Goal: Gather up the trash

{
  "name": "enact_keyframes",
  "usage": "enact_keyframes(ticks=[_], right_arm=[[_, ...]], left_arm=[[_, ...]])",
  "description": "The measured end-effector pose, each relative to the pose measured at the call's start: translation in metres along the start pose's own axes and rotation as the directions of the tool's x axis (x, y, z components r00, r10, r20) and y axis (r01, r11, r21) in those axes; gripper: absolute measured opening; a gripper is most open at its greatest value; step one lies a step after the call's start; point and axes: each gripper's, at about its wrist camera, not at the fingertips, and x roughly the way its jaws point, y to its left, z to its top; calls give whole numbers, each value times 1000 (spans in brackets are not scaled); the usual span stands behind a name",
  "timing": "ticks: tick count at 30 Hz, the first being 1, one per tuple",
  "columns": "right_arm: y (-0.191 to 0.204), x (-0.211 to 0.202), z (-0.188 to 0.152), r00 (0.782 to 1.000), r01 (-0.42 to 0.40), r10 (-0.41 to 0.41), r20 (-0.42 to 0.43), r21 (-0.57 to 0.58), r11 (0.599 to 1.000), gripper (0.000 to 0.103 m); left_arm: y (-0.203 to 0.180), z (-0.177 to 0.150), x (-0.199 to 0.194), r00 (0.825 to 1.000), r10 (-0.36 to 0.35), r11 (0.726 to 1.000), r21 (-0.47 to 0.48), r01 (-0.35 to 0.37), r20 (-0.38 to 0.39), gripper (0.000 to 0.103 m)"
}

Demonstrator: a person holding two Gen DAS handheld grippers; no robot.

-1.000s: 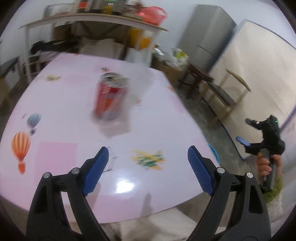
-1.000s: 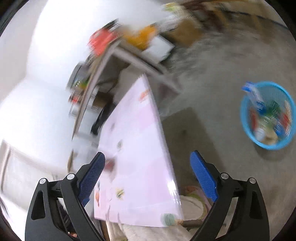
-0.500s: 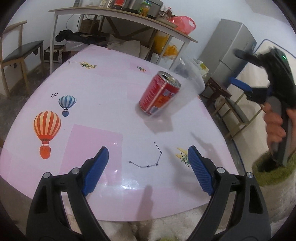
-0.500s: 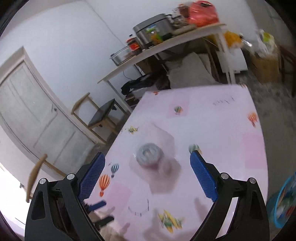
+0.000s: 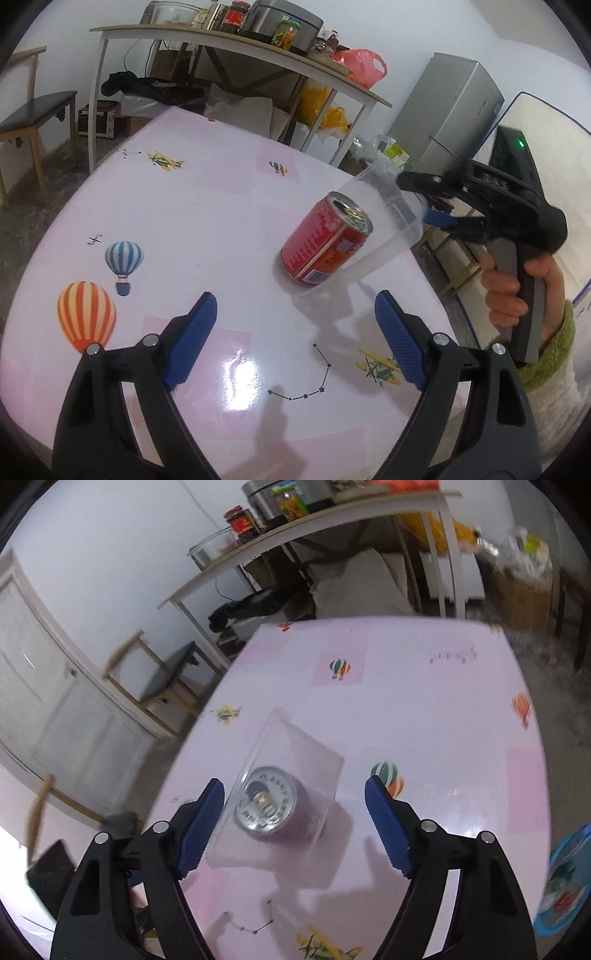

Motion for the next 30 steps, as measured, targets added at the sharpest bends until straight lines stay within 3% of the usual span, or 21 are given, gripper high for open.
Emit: enact_keyframes(ticks=[9, 14, 17, 24, 27, 30], right_arm=[[-60, -15, -35, 1000, -17, 21, -20, 174, 985, 40], [-86, -11, -66, 997, 17, -1, -76, 218, 976, 39], [-87, -5, -89, 990, 4, 26, -138, 218, 976, 39], [-37, -5, -130, 952, -137, 159, -260, 100, 985, 40], [-24, -21, -125, 968, -130, 130, -216, 14, 991, 41], [-37, -41, -94, 993, -92, 91, -81, 0, 996, 48]], left_arm=[[0, -5, 19, 998, -22, 1000, -16, 21, -59, 83], [-4, -5, 21, 998, -24, 1000, -16, 23, -65, 83], [-7, -4, 25, 997, -27, 1000, -13, 26, -76, 83], [-16, -5, 34, 994, -39, 999, -13, 38, -98, 83], [-18, -8, 37, 993, -44, 999, -19, 42, -112, 83], [-19, -11, 39, 991, -44, 999, -24, 41, -128, 83]])
